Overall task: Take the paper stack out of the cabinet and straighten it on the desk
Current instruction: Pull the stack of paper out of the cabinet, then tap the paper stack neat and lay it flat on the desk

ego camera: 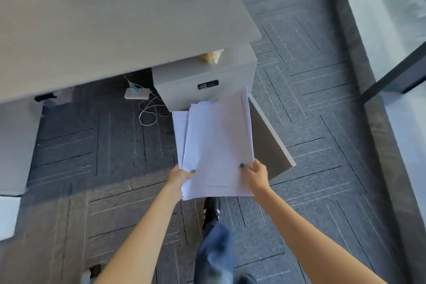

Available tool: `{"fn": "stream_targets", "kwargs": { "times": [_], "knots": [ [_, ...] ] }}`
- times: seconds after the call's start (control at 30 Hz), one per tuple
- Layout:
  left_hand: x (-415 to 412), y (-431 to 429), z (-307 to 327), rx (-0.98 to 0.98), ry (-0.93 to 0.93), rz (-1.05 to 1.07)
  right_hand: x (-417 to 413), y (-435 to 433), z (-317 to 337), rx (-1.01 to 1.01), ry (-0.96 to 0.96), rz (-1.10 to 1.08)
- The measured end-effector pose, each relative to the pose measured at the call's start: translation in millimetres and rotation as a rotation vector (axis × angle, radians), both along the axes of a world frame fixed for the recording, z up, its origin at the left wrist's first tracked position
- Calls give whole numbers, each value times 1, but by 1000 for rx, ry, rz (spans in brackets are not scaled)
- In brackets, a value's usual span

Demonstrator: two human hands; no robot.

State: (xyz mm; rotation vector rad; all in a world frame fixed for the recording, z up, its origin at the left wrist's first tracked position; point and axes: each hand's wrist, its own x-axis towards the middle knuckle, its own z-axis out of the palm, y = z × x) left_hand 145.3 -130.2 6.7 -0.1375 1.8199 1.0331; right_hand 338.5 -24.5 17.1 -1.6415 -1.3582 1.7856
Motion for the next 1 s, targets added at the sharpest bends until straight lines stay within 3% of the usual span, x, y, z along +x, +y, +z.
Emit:
{"fn": "stream_targets", "kwargs": {
  "times": [0.2,0.47,0.7,1.0],
  "knots": [
    [25,-40,95,150,-15,48,24,-34,100,49,106,47],
    [-12,-45,203,339,2,-11,-8,-17,199,182,162,127],
    [-89,-8,283,461,-9,-101,-84,37,267,256,237,158],
    [-225,64,359,559,-121,18,-213,121,317,194,296,260]
  ]
}}
